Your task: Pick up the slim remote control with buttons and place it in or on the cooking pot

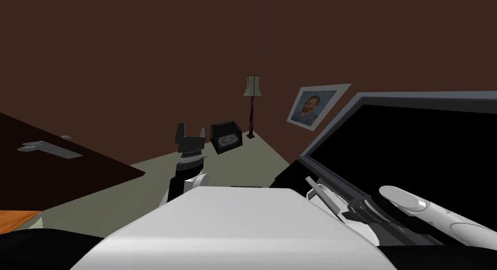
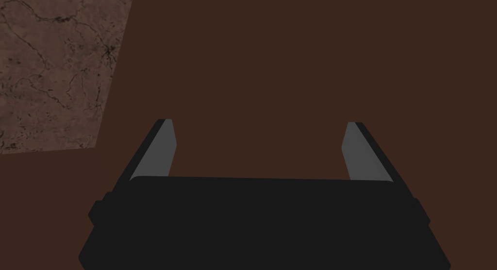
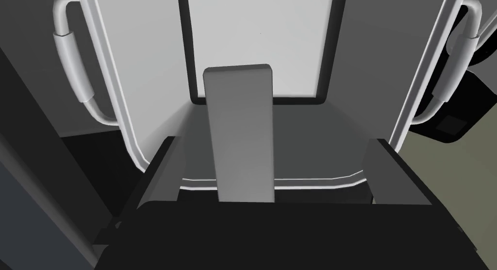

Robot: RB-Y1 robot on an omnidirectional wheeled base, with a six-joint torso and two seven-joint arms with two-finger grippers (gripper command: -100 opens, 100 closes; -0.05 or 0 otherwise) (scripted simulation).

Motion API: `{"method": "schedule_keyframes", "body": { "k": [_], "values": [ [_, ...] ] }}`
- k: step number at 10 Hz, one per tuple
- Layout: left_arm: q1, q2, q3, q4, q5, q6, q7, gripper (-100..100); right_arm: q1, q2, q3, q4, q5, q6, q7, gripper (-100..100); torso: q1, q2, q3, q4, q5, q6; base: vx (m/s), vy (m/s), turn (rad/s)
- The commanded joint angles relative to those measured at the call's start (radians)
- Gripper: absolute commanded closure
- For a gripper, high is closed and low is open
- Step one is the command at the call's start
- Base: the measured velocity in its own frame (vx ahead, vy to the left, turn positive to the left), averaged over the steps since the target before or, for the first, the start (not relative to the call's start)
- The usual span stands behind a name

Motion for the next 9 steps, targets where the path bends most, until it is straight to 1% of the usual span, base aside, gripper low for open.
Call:
{"method": "schedule_keyframes", "body": {
  "k": [1, 2, 3, 4, 9],
  "values": [
    [0.000, 0.000, 0.000, 0.000, 0.000, 0.000, 0.000, 0, 0.005, -0.033, -0.015, -0.028, -0.006, -0.031, -0.015, -100, 0.000, 0.000, 0.000, 0.000, 0.000, 0.000, -0.024, 0.001, -0.054],
    [0.000, 0.000, 0.000, 0.000, 0.000, 0.000, 0.000, 0, 0.003, -0.042, -0.019, -0.034, -0.007, -0.041, -0.018, -100, 0.000, 0.000, 0.000, 0.000, 0.000, 0.000, -0.022, 0.004, -0.045],
    [0.000, 0.000, 0.000, 0.000, 0.000, 0.000, 0.000, 0, 0.000, -0.034, -0.013, -0.031, -0.003, -0.032, -0.019, -100, 0.000, 0.000, 0.000, 0.000, 0.000, 0.000, -0.009, 0.003, -0.009],
    [0.000, 0.000, 0.000, 0.000, 0.000, 0.000, 0.000, 0, 0.002, -0.037, -0.015, -0.035, -0.004, -0.034, -0.022, 0, 0.000, 0.000, 0.000, 0.000, 0.000, 0.000, 0.000, 0.000, 0.000],
    [0.000, 0.000, 0.000, 0.000, 0.000, 0.000, 0.000, 0, 0.002, -0.037, -0.014, -0.035, -0.004, -0.034, -0.022, 0, 0.000, -0.001, -0.001, 0.000, 0.000, 0.000, 0.000, 0.000, 0.000]
  ]
}}
